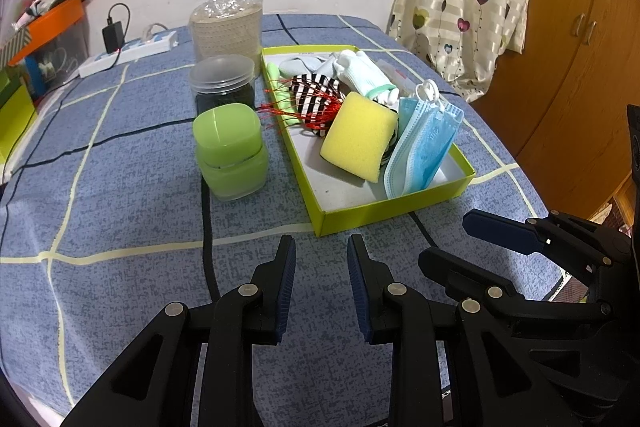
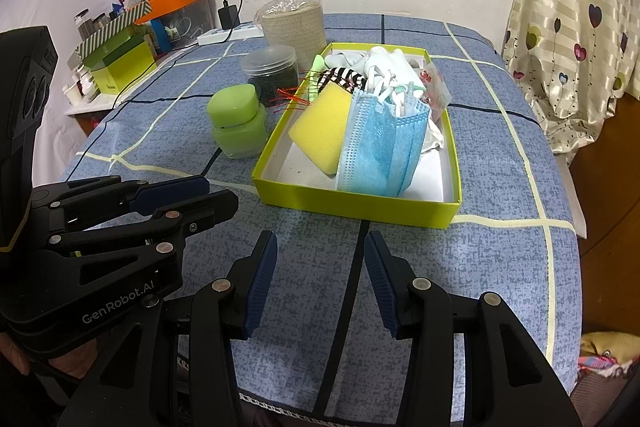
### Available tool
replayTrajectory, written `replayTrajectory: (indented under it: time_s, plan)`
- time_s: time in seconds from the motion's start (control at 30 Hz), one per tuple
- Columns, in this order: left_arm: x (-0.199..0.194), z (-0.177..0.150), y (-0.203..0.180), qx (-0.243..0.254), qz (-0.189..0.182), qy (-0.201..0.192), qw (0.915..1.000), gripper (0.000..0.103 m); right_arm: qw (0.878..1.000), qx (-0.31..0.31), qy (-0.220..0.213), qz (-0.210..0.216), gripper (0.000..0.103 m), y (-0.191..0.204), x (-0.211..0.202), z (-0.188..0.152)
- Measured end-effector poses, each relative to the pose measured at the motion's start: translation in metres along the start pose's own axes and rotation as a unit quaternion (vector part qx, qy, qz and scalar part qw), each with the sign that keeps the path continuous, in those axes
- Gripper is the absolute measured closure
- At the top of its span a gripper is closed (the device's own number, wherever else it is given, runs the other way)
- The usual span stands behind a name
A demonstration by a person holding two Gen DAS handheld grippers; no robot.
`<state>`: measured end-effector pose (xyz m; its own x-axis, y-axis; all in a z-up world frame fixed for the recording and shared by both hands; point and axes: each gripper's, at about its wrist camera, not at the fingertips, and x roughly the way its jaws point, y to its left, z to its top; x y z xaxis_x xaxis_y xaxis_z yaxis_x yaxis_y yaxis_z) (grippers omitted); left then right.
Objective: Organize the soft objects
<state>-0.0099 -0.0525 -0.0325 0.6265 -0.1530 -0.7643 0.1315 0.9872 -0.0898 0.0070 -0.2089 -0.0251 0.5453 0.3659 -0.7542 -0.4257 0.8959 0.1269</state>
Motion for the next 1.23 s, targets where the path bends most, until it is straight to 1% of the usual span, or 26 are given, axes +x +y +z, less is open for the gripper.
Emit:
replayTrajectory:
  time_s: [0.93, 1.13, 1.23]
  plan:
    - [-0.0011, 0.0008, -0.0003, 0.0, 0.0, 0.0, 1.0, 0.078, 1.0, 0.0, 0.0, 0.0, 0.056, 0.0002, -0.0004, 0.0001]
    - [-0.0025, -0.0022, -0.0032, 0.005, 0.0, -0.014, 0.9999, 0.078, 1.0, 0.0, -0.001, 0.0, 0.056, 0.0001, -0.0006, 0.0001]
    - [-0.0038, -0.0037, -0.0046, 0.004, 0.0, -0.015, 0.9999, 0.078, 1.0, 0.0, -0.004, 0.001, 0.056, -0.0022, -0.0028, -0.0006]
